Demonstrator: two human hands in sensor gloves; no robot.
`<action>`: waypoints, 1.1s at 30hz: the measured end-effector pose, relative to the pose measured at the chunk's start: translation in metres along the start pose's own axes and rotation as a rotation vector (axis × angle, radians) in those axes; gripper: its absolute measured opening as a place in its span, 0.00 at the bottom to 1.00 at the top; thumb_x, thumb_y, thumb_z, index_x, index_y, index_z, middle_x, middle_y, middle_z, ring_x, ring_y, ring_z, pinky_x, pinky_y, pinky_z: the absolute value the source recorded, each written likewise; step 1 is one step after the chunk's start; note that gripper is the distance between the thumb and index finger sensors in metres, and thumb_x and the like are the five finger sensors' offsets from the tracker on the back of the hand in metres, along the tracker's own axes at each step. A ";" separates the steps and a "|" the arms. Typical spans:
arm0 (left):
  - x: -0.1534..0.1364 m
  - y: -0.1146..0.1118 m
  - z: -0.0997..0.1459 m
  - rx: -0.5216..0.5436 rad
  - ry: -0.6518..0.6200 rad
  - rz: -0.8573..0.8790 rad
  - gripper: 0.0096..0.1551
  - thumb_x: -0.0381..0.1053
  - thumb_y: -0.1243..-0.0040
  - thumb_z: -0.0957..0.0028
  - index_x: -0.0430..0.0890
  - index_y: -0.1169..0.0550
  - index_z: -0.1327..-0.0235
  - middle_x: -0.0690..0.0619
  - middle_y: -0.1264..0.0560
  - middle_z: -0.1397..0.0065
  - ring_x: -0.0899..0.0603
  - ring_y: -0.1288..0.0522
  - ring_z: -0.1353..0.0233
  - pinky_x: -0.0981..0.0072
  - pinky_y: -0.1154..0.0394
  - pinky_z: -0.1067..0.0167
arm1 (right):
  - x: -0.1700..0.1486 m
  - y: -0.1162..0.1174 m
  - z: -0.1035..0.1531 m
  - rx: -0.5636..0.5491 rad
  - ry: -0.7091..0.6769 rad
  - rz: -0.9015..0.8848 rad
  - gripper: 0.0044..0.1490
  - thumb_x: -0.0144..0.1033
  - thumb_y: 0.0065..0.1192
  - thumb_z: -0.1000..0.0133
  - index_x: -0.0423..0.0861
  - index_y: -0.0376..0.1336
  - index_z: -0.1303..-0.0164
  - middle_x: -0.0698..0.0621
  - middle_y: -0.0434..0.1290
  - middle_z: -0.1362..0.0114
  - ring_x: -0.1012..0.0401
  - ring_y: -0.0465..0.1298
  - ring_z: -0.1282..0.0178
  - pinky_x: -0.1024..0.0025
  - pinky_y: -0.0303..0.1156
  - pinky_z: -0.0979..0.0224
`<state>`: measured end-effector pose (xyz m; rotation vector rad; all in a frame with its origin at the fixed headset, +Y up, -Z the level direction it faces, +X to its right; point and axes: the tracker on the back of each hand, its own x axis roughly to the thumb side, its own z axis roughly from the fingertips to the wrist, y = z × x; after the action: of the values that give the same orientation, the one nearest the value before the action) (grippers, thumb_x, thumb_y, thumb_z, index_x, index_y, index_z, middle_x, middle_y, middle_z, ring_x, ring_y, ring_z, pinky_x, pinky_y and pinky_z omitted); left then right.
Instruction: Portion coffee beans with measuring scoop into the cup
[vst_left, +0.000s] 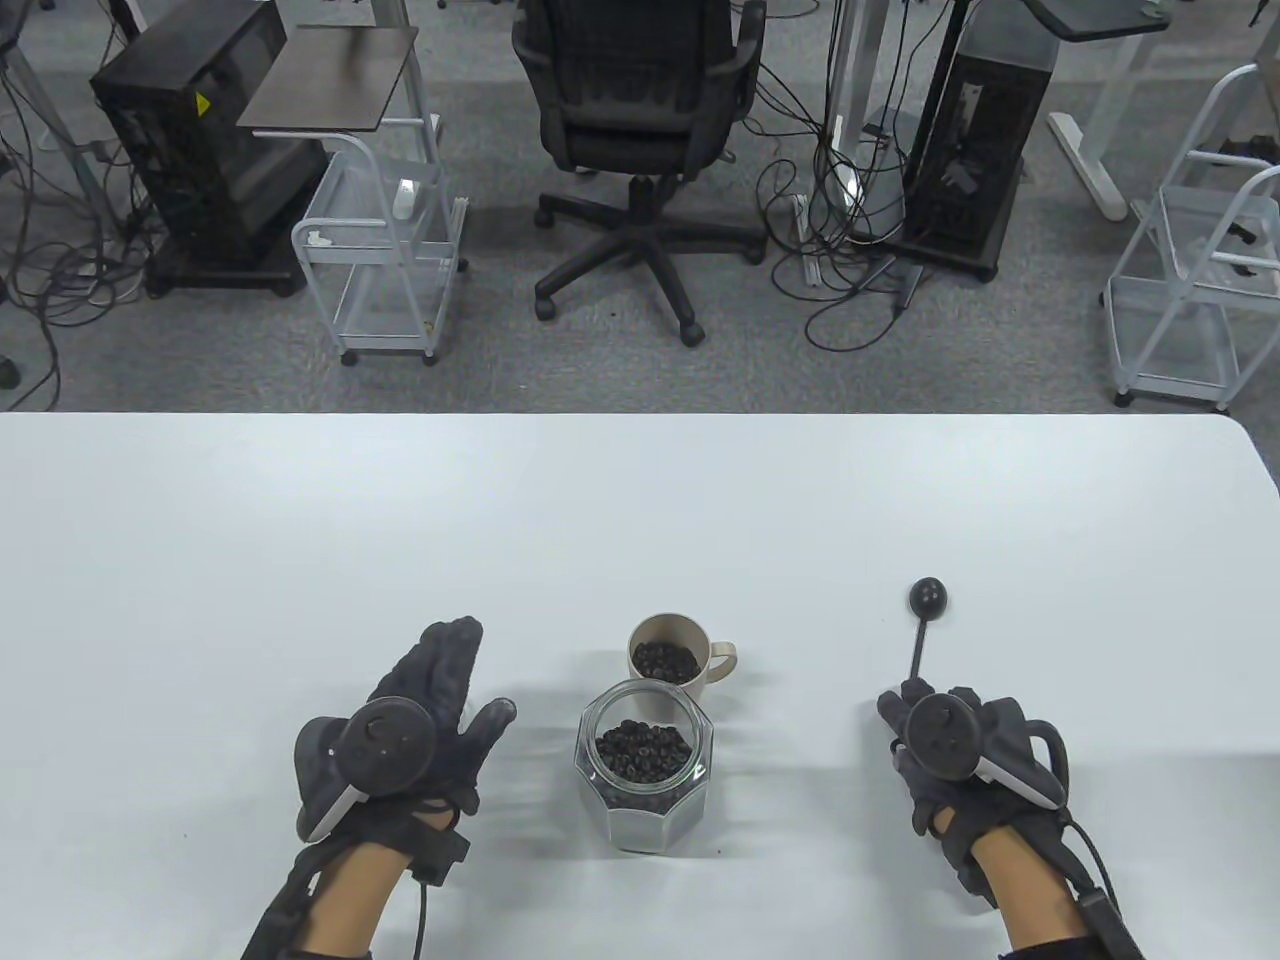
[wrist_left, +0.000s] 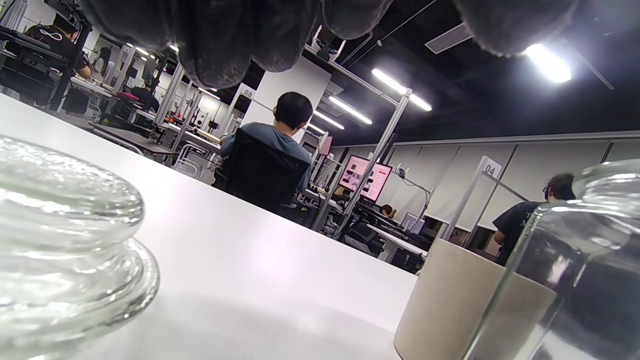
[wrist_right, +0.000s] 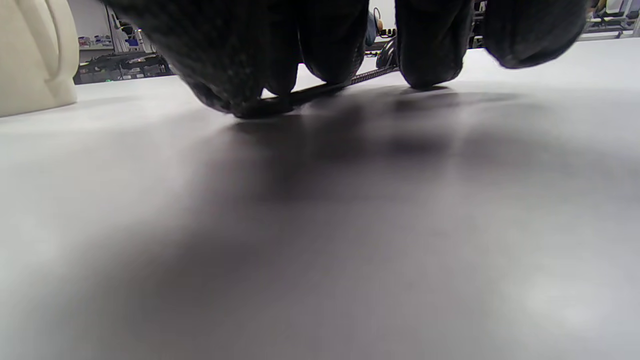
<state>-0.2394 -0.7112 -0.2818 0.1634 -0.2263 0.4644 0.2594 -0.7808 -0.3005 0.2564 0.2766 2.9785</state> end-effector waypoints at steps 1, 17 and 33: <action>0.000 0.001 0.000 0.001 0.001 -0.003 0.52 0.72 0.53 0.51 0.48 0.47 0.19 0.37 0.43 0.16 0.24 0.36 0.20 0.27 0.41 0.30 | -0.001 -0.001 0.001 -0.002 0.009 -0.009 0.37 0.36 0.66 0.44 0.50 0.59 0.23 0.39 0.54 0.17 0.25 0.59 0.22 0.25 0.59 0.33; -0.011 0.016 0.001 0.046 0.068 -0.050 0.52 0.73 0.52 0.52 0.48 0.47 0.19 0.38 0.44 0.15 0.24 0.37 0.20 0.27 0.41 0.30 | 0.043 -0.073 0.037 -0.425 -0.061 -0.088 0.40 0.42 0.62 0.43 0.53 0.54 0.20 0.37 0.46 0.16 0.24 0.48 0.18 0.17 0.50 0.32; -0.049 0.013 -0.003 -0.032 0.234 -0.151 0.54 0.74 0.50 0.53 0.49 0.48 0.18 0.38 0.46 0.15 0.25 0.35 0.22 0.27 0.40 0.30 | 0.091 -0.066 0.020 -0.561 -0.152 -0.251 0.41 0.45 0.62 0.43 0.52 0.52 0.19 0.36 0.45 0.16 0.24 0.48 0.18 0.16 0.49 0.33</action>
<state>-0.2871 -0.7198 -0.2955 0.0932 0.0078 0.3259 0.1825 -0.6991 -0.2798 0.3448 -0.4986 2.6315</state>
